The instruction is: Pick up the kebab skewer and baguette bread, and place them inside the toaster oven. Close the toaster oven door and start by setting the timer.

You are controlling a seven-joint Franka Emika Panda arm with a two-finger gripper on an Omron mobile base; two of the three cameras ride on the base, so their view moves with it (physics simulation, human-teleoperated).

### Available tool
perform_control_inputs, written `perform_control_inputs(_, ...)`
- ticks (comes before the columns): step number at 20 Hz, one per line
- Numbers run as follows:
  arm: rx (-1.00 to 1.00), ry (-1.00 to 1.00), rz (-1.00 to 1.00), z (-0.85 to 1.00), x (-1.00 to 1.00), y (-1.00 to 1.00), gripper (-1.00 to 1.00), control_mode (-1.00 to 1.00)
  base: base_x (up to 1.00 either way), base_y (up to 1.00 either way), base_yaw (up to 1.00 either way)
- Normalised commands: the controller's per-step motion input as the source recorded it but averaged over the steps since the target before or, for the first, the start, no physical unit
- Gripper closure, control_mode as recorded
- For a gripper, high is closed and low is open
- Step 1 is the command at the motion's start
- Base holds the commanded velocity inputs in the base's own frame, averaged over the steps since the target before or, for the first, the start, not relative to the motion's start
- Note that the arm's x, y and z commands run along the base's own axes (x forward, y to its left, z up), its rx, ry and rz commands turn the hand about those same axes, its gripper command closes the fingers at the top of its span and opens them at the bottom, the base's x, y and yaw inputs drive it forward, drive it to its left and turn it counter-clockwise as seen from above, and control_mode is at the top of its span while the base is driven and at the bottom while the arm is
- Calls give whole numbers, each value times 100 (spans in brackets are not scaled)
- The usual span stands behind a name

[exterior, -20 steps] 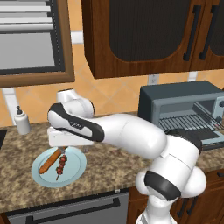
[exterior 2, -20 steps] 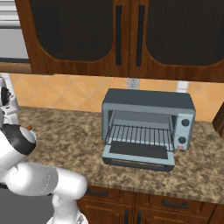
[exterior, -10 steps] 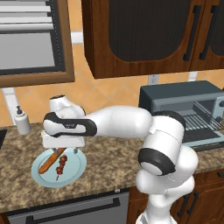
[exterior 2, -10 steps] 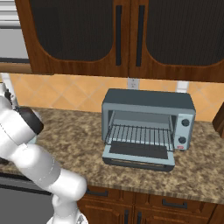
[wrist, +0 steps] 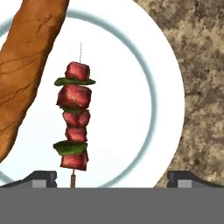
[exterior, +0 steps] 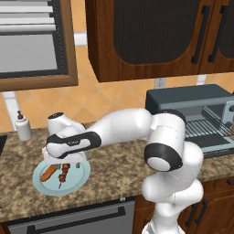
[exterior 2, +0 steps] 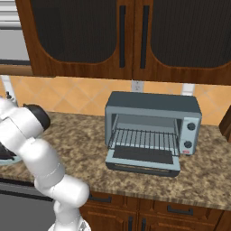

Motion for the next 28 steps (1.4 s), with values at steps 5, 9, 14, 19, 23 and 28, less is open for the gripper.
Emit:
perform_control_inputs(5,0,-1,0,-33,4,1,-100,-100,0,0,0)
perform_control_inputs(9,0,0,0,-13,15,17,-100,-100,0,0,0)
perform_control_inputs(14,0,0,0,-3,11,22,-100,-100,0,0,0)
perform_control_inputs(19,0,-1,0,-18,15,2,-100,-100,0,0,0)
perform_control_inputs(23,0,-2,0,-30,14,0,-100,-100,0,0,0)
perform_control_inputs(28,0,0,0,-21,6,2,-100,-100,0,0,0)
